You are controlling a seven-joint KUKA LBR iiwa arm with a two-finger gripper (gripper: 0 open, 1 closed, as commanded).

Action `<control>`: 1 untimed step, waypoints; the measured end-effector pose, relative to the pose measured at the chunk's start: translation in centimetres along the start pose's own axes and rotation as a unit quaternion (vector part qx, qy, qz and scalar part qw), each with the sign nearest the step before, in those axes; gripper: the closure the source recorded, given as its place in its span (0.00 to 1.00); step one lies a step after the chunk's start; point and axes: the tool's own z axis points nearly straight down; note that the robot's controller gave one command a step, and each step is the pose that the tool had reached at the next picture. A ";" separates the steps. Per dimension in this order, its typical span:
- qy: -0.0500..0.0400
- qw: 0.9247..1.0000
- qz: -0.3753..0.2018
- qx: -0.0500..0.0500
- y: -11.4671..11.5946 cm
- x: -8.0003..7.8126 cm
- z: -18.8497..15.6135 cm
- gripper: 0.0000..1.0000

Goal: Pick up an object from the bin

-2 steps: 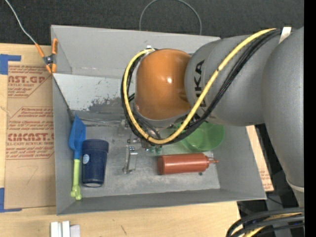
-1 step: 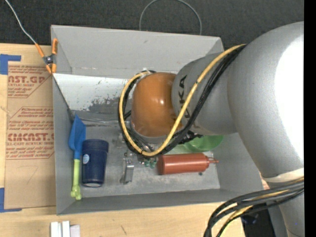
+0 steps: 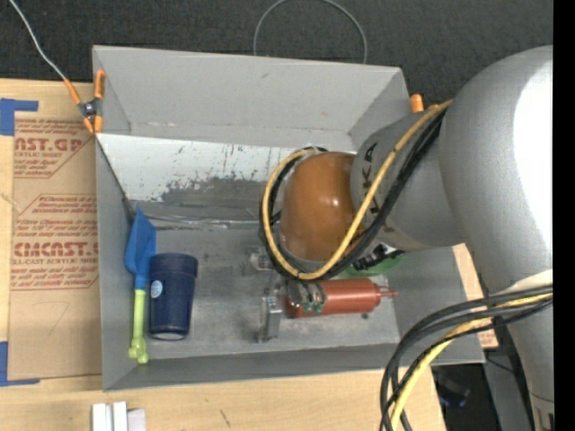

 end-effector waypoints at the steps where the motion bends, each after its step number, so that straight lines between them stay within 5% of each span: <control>1: 0.001 1.000 0.022 -0.001 2.6 2.0 -8.6 0.00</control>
Offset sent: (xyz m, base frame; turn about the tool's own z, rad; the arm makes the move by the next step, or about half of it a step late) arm -0.0359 -0.0608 -0.0007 0.0319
